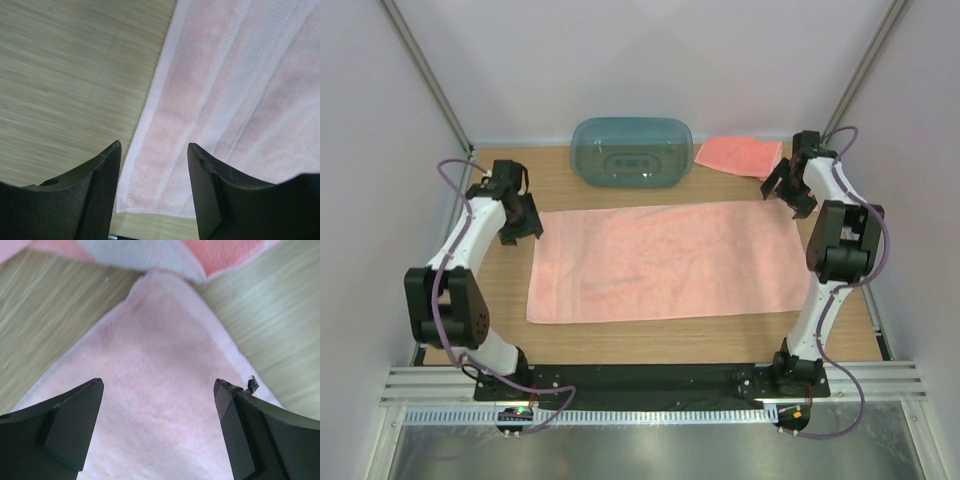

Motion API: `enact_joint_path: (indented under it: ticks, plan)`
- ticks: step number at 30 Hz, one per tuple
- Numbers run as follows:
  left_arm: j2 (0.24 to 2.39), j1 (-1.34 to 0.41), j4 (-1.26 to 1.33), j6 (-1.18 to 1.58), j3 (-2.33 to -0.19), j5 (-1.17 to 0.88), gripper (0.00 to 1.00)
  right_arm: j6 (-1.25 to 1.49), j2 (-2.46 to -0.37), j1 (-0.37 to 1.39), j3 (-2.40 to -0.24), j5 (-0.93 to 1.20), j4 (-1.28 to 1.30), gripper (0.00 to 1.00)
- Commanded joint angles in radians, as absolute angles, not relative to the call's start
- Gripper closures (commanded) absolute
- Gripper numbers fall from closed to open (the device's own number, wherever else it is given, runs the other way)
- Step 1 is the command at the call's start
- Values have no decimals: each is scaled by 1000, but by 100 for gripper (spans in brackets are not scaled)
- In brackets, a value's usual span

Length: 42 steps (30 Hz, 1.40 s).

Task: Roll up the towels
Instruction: Flatten the towel

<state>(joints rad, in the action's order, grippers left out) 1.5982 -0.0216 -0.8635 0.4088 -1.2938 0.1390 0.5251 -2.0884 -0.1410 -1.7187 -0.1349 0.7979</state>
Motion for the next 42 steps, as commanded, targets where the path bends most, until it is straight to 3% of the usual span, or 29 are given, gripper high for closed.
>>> enact_joint_path:
  ticks: [1, 7, 12, 27, 31, 38, 42]
  plan:
    - [1403, -44, -848, 494, -1209, 100, 43, 515, -1759, -121, -1553, -135, 735, 0]
    - [1229, -58, -684, 636, -939, -142, 42, 509, -1464, -104, -1140, -19, 600, 0]
    - [1249, -86, -531, 712, -839, -212, 42, 494, -1462, -91, -967, 110, 543, 2]
    - [1514, -84, -526, 732, -782, -52, 44, 540, -1520, 0, -832, 150, 454, 2]
    - [1572, -11, -525, 742, -778, -8, 44, 560, -1545, 78, -812, 161, 413, 2]
    - [1520, 44, -558, 732, -816, 21, 46, 577, -1551, 167, -792, 198, 391, 2]
    - [1433, 37, -600, 736, -818, 38, 47, 546, -1491, 169, -808, 105, 454, 1]
